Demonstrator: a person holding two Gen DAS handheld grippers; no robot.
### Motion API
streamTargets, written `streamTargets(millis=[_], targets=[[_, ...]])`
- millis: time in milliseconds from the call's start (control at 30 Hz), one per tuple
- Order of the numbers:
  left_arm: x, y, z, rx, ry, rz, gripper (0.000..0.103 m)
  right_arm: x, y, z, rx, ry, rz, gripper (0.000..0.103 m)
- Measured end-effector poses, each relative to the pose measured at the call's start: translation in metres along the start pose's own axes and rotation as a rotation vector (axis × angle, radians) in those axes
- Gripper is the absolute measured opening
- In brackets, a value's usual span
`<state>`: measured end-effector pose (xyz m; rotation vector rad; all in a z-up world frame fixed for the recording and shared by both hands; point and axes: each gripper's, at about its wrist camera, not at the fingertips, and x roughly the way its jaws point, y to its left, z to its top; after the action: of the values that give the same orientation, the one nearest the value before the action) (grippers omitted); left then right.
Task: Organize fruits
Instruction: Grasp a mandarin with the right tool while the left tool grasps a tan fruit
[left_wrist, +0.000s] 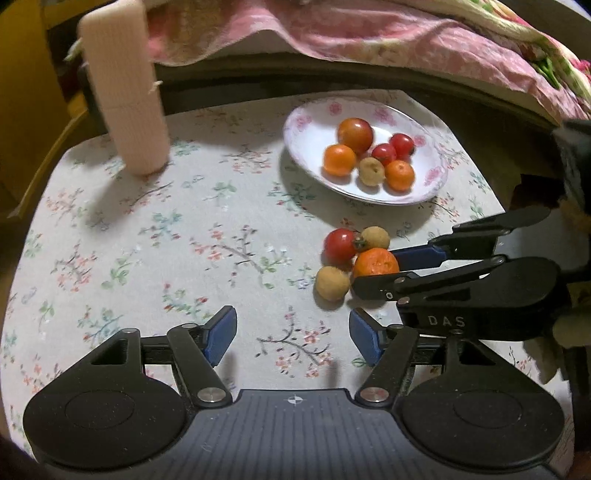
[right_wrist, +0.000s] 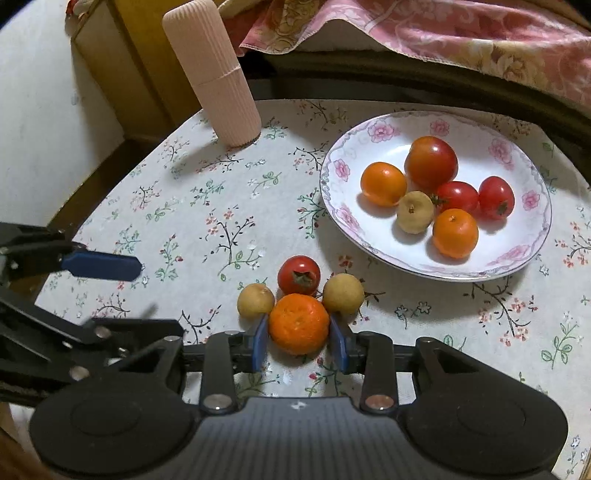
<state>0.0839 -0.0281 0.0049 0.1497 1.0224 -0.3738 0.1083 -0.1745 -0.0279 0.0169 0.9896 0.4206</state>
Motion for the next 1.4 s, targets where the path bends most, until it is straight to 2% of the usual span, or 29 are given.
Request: streamTargets(millis=[100, 300, 467, 800, 867, 1133, 1400], targets=[[0.007, -0.012, 0.001, 0.061, -0.003, 0.004, 0.073, -0.007, -0.001, -0.003, -0.014, 0.007, -0.016, 0.036], [0.022, -0.032, 0.006, 0.120, -0.008, -0.013, 0.069, -0.036, -0.019, -0.015, 0.041, 0.005, -0.041, 0.036], [0.036, -0.037, 0.009, 0.113, 0.013, -0.026, 0.051, -0.048, -0.026, -0.024, 0.057, 0.029, -0.063, 0.036], [0.051, -0.034, 0.016, 0.084, 0.018, 0.008, 0.043, -0.044, -0.026, -0.036, 0.055, 0.066, -0.075, 0.036], [0.051, -0.034, 0.016, 0.081, 0.016, 0.015, 0.034, -0.043, -0.027, -0.036, 0.055, 0.065, -0.071, 0.036], [0.033, -0.035, 0.002, 0.081, 0.030, 0.003, 0.034, -0.042, -0.026, -0.035, 0.041, 0.066, -0.064, 0.036], [0.010, -0.047, -0.028, 0.108, 0.051, -0.008, 0.034, -0.052, -0.007, -0.045, -0.017, 0.063, -0.048, 0.036]])
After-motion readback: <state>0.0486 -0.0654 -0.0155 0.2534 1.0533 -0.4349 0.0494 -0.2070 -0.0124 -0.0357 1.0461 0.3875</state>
